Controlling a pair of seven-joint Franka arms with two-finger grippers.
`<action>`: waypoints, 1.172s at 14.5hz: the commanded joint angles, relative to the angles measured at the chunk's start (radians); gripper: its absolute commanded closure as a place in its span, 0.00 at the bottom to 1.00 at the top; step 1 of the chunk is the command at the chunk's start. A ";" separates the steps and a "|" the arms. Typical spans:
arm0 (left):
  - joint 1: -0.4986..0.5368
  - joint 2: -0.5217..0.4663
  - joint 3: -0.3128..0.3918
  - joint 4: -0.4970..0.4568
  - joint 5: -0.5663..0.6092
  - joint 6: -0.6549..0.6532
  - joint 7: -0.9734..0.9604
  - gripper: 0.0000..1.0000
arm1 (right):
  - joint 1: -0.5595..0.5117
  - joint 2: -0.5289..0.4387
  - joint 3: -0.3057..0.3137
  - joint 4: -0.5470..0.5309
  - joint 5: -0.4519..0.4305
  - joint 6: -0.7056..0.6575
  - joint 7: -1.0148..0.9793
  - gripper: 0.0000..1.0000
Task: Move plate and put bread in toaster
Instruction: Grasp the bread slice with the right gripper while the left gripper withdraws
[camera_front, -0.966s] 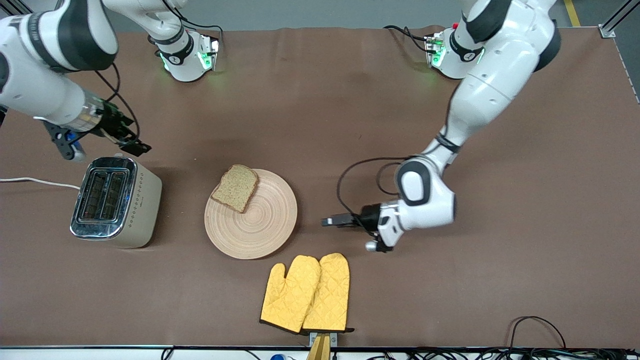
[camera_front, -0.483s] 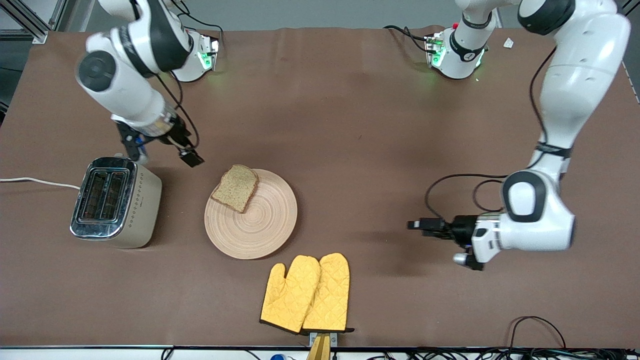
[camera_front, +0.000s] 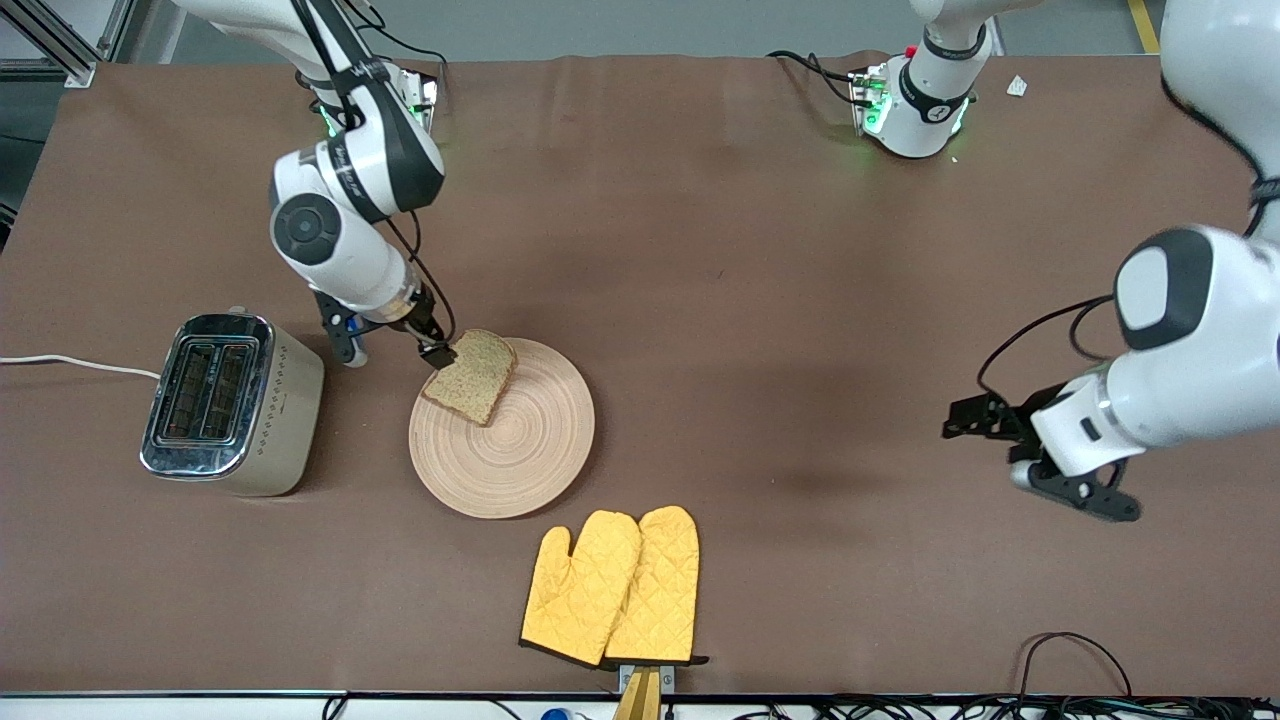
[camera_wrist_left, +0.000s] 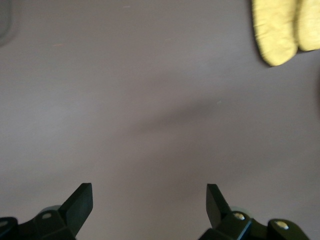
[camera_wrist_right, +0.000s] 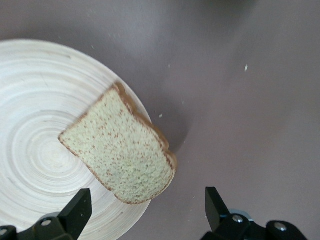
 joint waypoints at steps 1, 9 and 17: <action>-0.004 -0.150 -0.006 -0.035 0.052 -0.144 -0.143 0.00 | 0.026 0.038 -0.008 0.006 0.035 0.024 0.079 0.00; 0.043 -0.458 -0.012 -0.263 -0.026 -0.125 -0.185 0.00 | 0.014 0.139 -0.010 0.089 0.055 -0.033 0.357 0.00; 0.088 -0.465 0.012 -0.222 -0.022 -0.128 -0.096 0.00 | 0.095 0.190 -0.012 0.087 0.053 -0.036 0.429 0.24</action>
